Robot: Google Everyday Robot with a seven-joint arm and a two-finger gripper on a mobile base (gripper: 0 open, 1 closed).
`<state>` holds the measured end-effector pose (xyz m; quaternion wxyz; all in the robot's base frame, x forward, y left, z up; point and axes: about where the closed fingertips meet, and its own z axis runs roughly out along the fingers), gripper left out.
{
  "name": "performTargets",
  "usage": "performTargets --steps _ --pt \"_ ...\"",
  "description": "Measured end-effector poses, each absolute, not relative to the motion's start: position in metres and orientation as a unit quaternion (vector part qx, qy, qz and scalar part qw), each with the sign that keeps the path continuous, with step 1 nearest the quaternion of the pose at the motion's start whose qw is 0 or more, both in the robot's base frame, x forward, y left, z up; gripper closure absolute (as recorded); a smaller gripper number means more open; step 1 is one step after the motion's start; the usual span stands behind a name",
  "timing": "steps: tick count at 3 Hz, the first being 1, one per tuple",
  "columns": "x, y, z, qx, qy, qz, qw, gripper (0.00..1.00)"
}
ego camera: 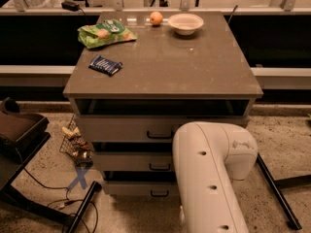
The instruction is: Open bottom drawer
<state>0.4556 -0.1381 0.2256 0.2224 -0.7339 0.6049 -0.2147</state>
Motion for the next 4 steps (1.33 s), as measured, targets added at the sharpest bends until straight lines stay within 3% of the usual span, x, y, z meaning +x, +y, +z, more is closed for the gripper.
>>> performTargets --steps 2,3,4 --pt "0.505 -0.072 0.2 -0.763 0.555 -0.221 0.246 0.05" --pt "0.546 0.0 0.171 -0.783 0.535 -0.253 0.193 0.0" --pt "0.544 -0.007 0.171 -0.78 0.538 -0.253 0.192 0.02"
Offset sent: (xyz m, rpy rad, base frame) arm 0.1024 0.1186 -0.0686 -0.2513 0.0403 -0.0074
